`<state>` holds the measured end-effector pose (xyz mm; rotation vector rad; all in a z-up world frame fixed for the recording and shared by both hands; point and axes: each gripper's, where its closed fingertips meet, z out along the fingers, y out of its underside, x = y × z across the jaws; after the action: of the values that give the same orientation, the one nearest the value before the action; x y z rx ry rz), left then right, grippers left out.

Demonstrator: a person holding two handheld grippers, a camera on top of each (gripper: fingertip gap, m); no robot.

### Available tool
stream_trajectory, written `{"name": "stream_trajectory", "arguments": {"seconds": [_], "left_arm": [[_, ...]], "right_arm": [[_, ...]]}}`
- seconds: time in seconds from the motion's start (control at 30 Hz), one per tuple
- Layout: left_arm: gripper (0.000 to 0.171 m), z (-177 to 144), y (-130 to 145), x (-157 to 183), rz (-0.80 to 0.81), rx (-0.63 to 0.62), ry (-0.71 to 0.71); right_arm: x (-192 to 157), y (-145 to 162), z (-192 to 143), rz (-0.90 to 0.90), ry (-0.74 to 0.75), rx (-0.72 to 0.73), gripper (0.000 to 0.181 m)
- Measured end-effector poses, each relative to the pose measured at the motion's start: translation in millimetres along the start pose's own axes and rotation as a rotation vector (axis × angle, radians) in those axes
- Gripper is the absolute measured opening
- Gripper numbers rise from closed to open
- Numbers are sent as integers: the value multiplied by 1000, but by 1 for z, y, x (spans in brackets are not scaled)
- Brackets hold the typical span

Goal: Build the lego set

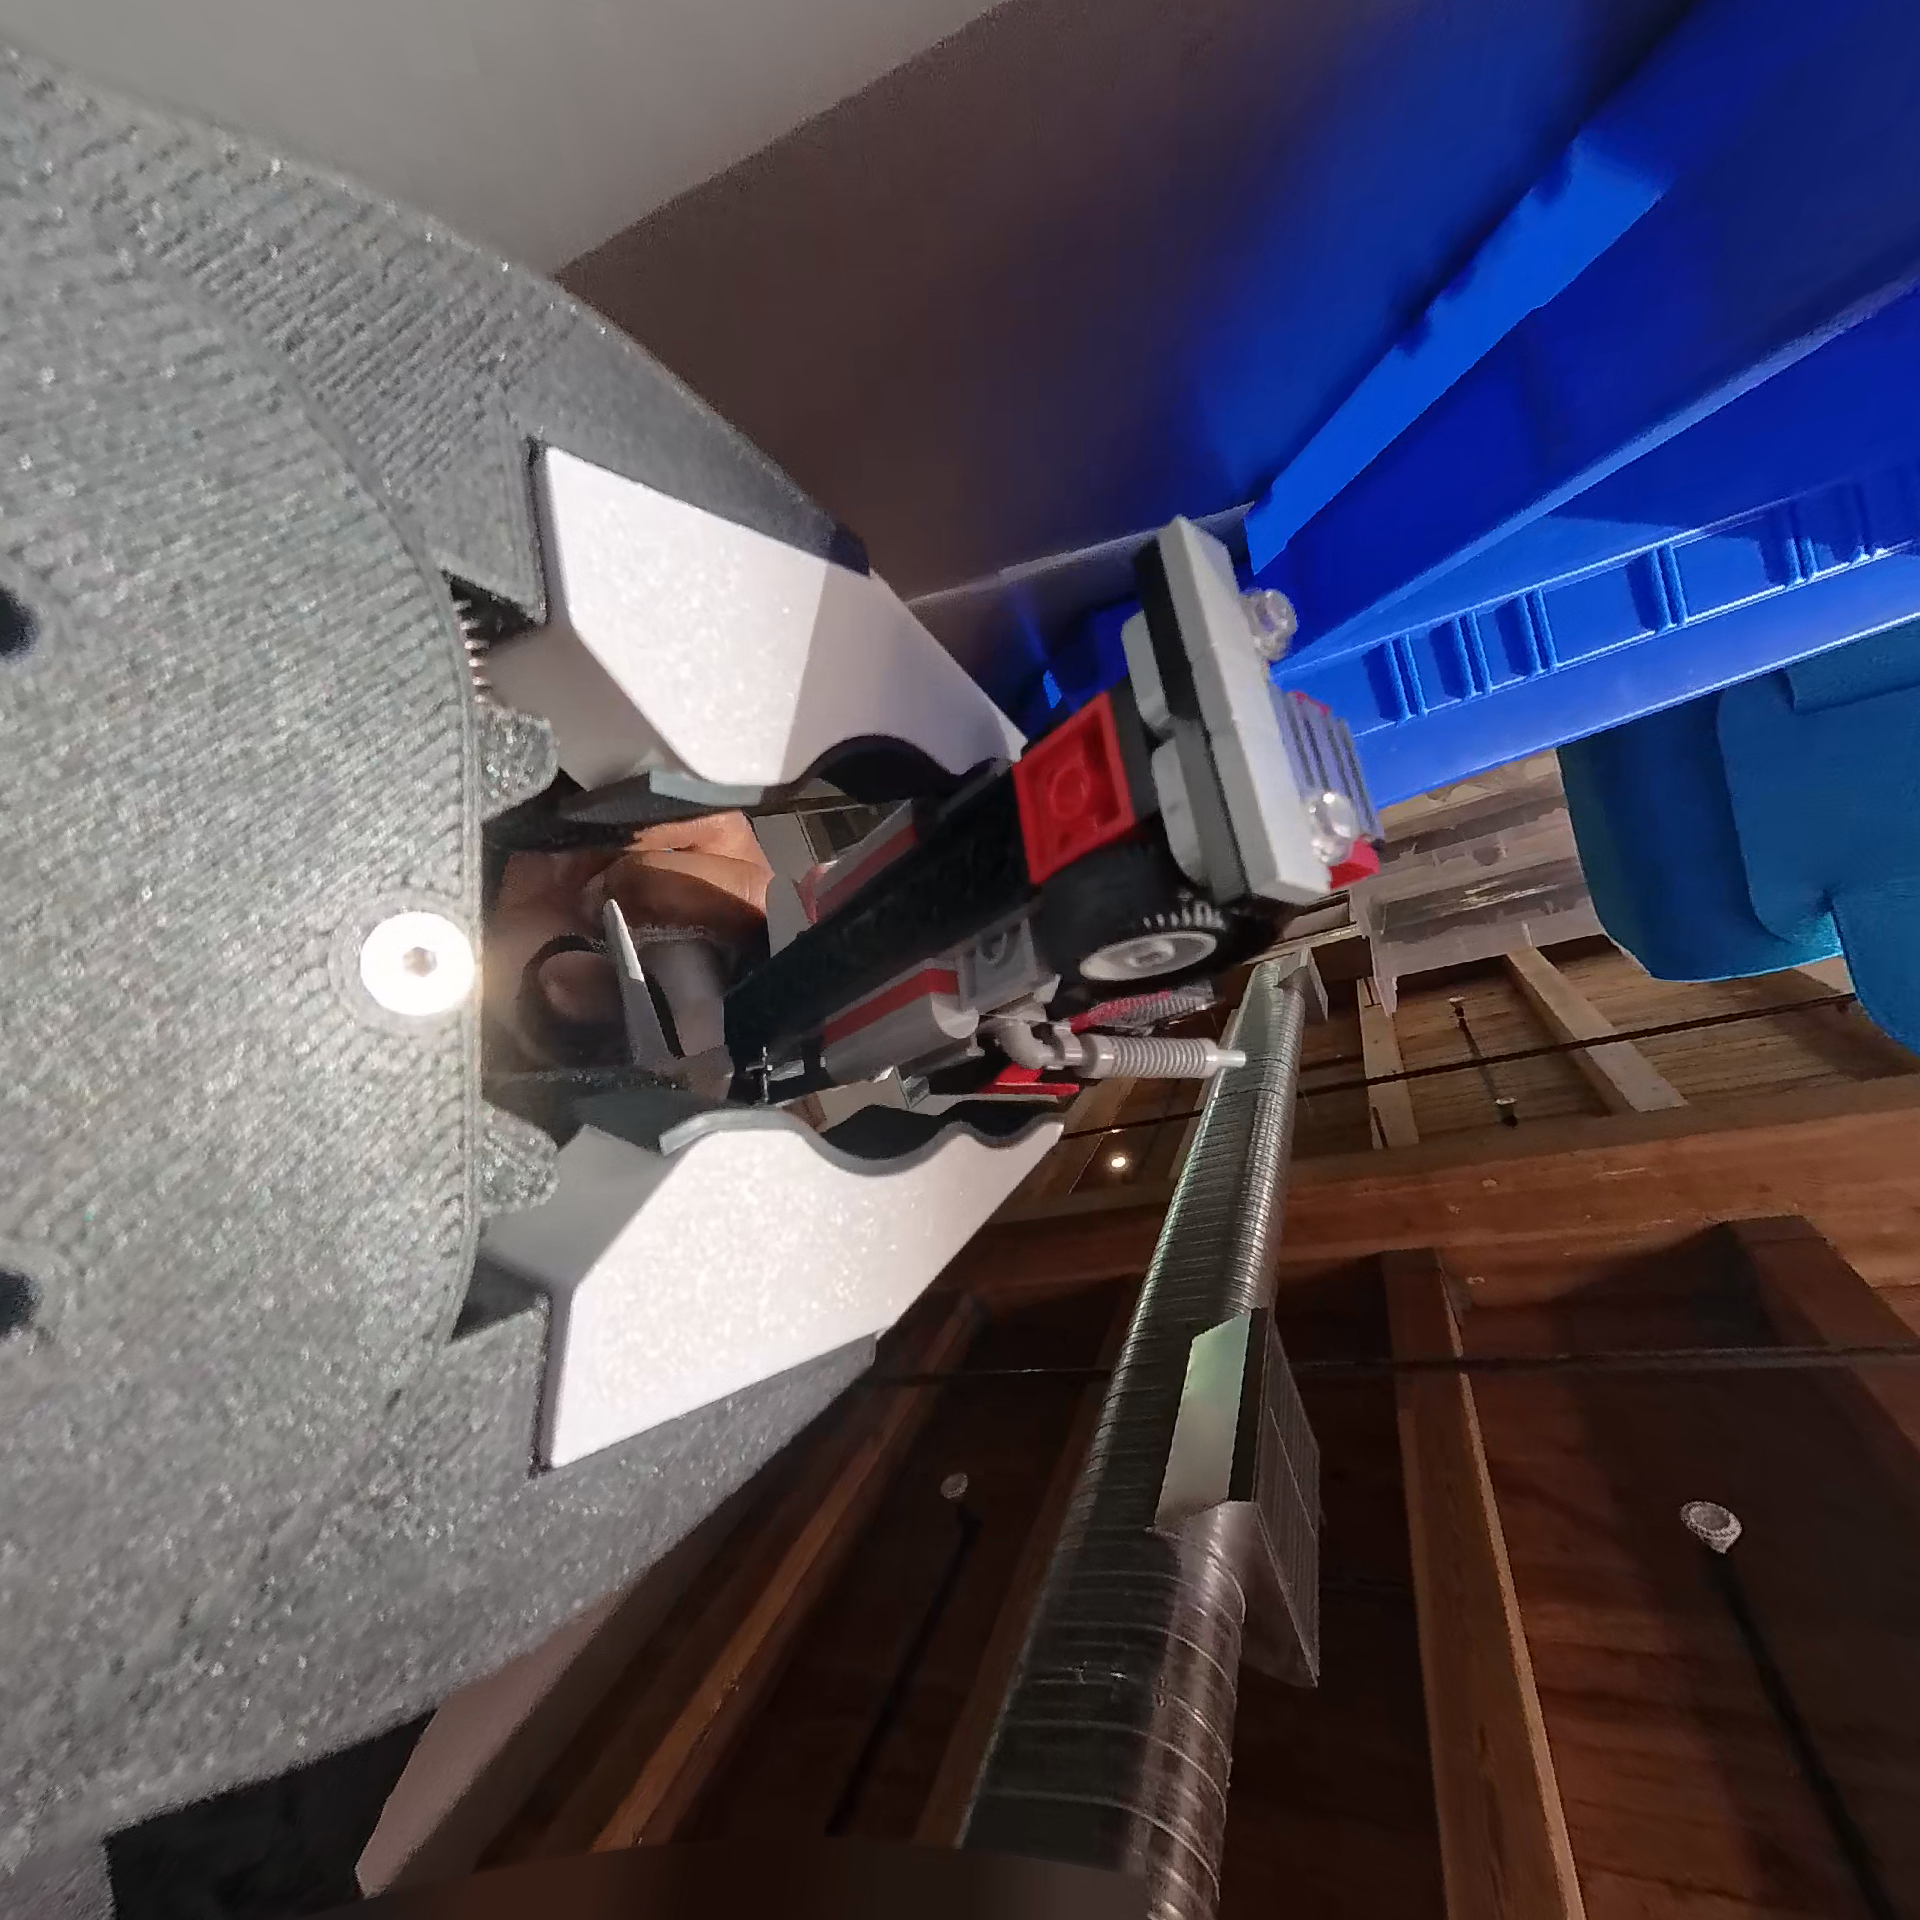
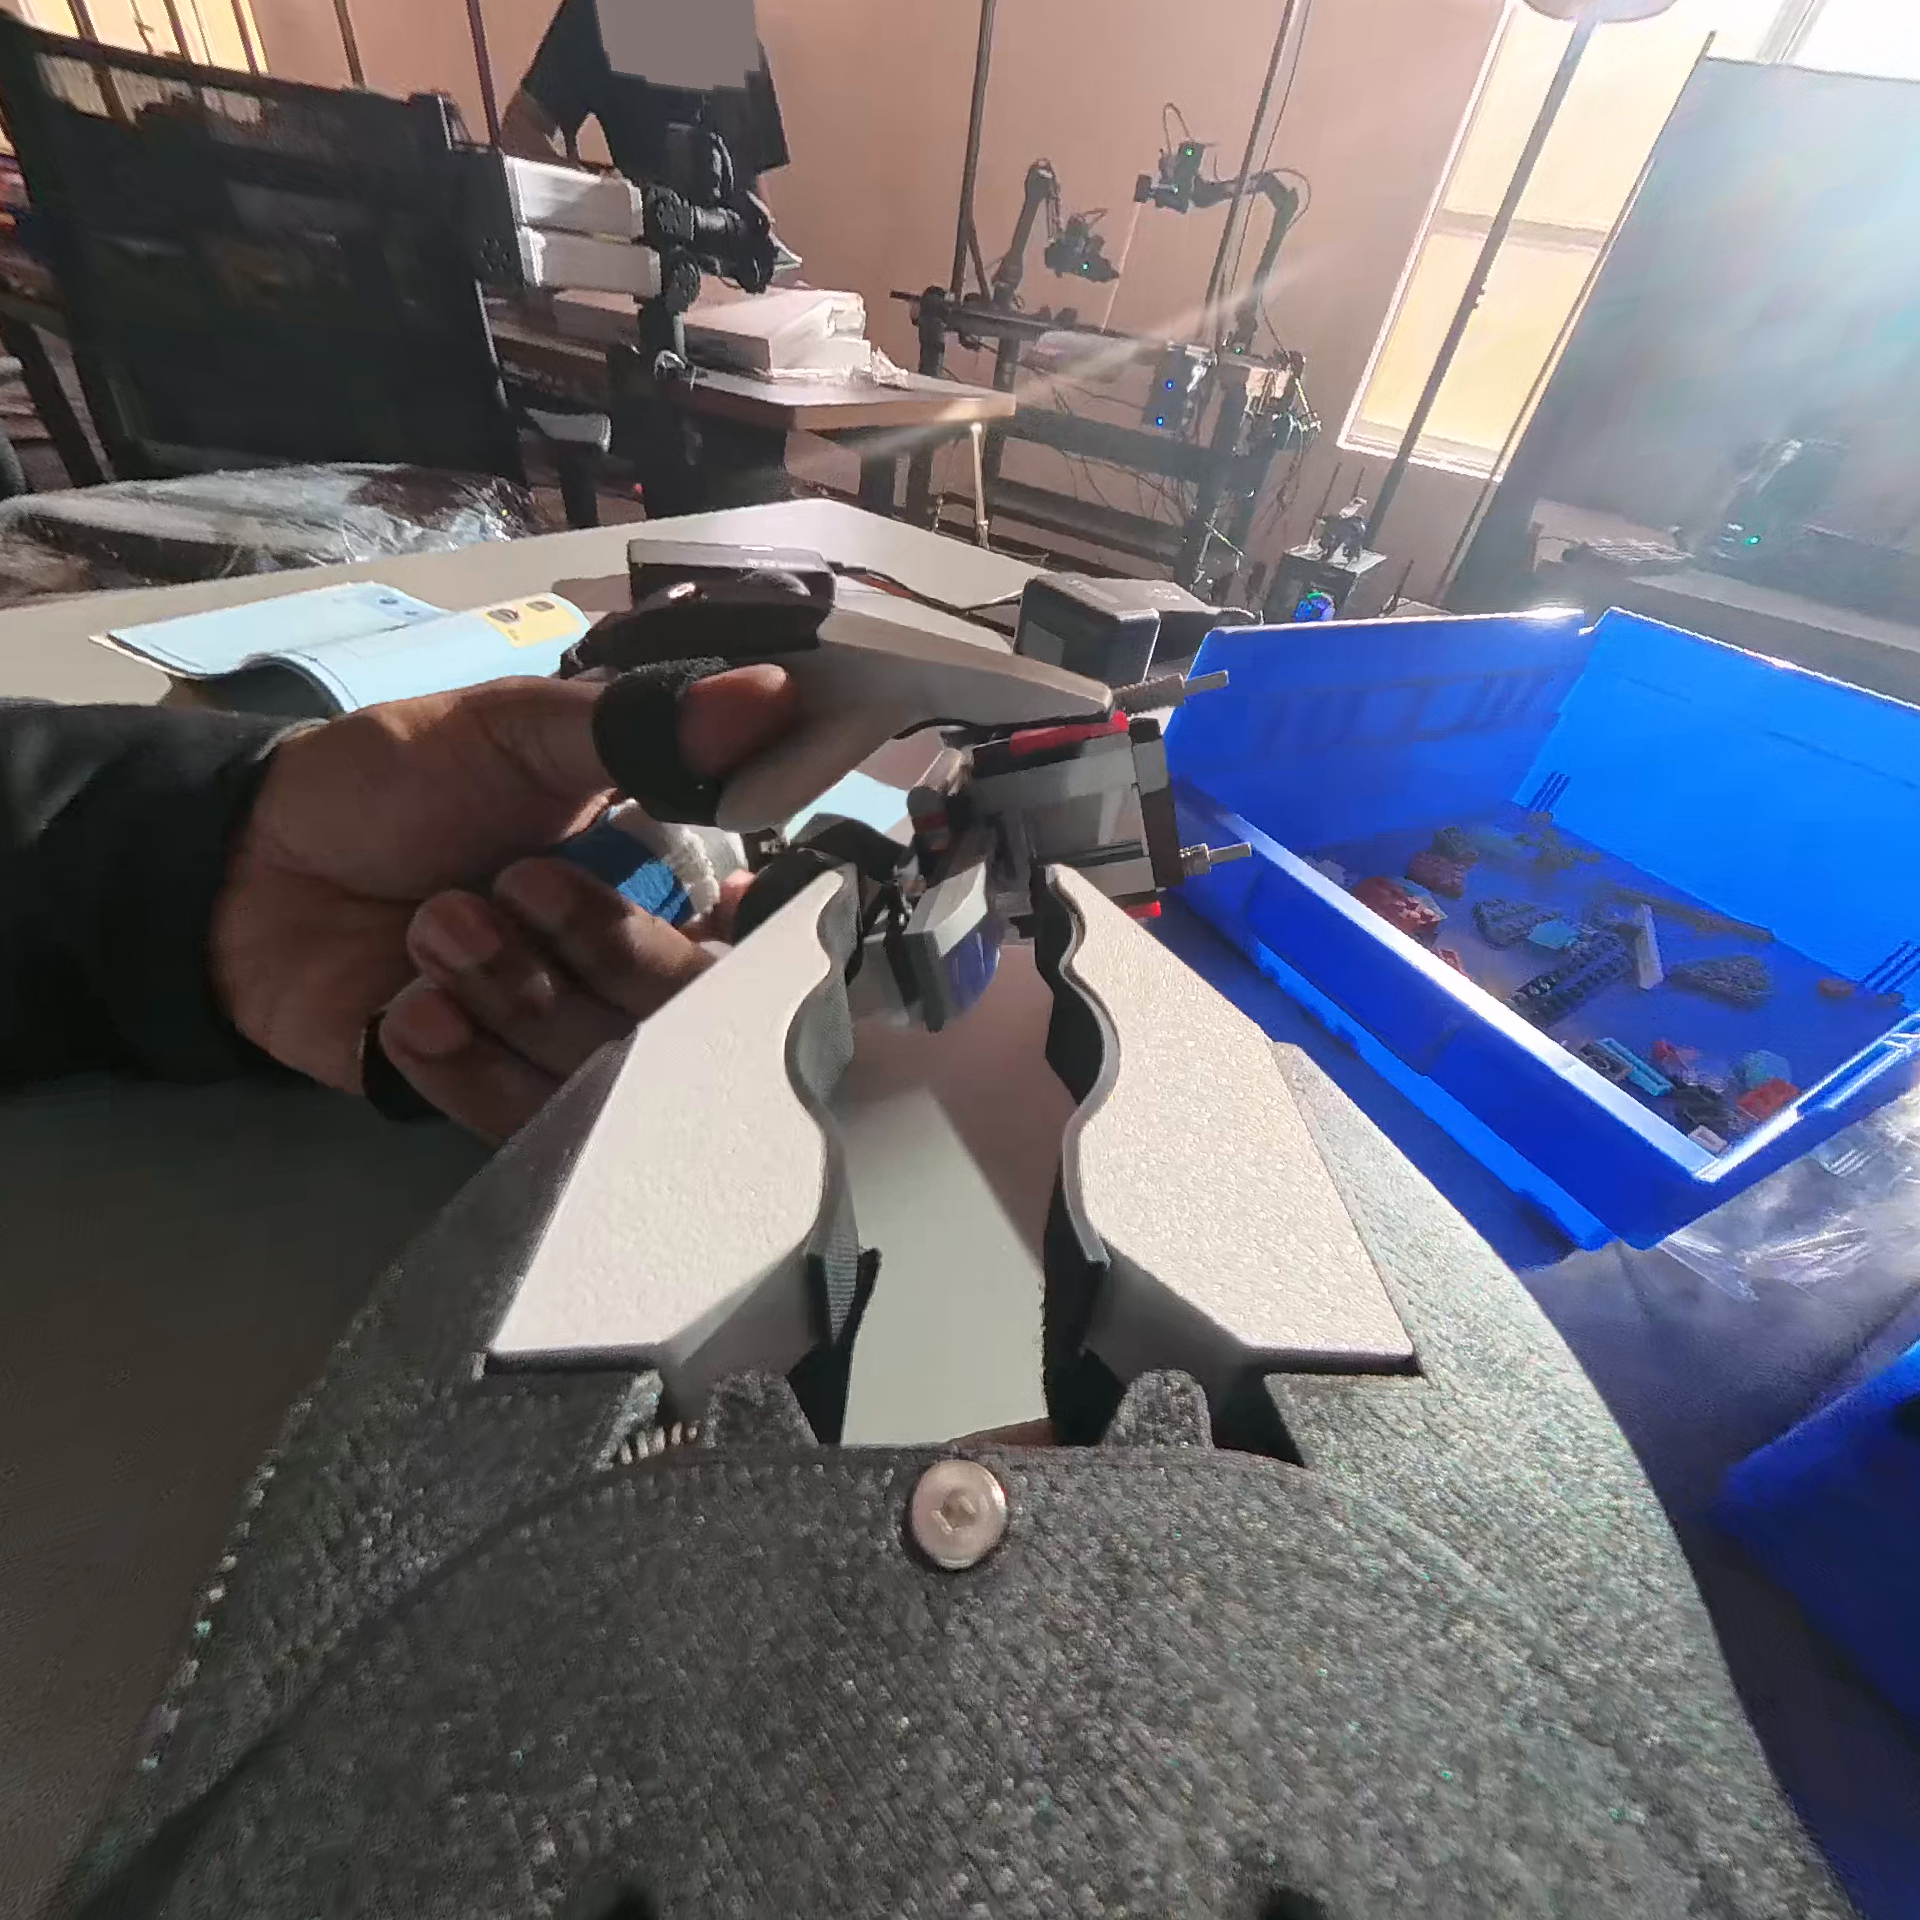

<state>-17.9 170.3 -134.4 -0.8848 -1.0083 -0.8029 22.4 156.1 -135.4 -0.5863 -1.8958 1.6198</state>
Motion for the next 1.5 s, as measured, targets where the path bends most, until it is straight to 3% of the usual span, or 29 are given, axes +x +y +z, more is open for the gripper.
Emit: {"name": "stream_trajectory", "arguments": {"seconds": [0.27, 0.43, 0.53, 0.63, 0.8, 0.97, 1.17, 1.5], "left_arm": [[58, -1, -2, 8, -91, 36, 74], [57, -3, -5, 10, -43, 54, 83], [57, -4, -8, 12, 26, 67, 57], [57, -4, -9, 9, 112, 57, -4], [57, -1, -3, 14, 188, 30, -23], [56, -2, -6, 23, 190, 40, 17], [54, -5, -10, 38, -36, 71, 224], [64, 4, 9, 33, -110, -32, 210]], "right_arm": [[-3, -9, -1, -4, 4, 67, 36], [-4, -11, 0, -38, 16, 57, 37], [-4, -11, 2, -98, 45, 38, 58], [-2, -9, 7, -196, 88, -6, 67], [0, -3, 19, -348, 150, -93, 34], [0, -12, 19, -348, 145, -17, 33], [-1, -26, 15, -340, 145, 89, 33], [-4, -34, 8, -382, 141, 169, 33]]}}
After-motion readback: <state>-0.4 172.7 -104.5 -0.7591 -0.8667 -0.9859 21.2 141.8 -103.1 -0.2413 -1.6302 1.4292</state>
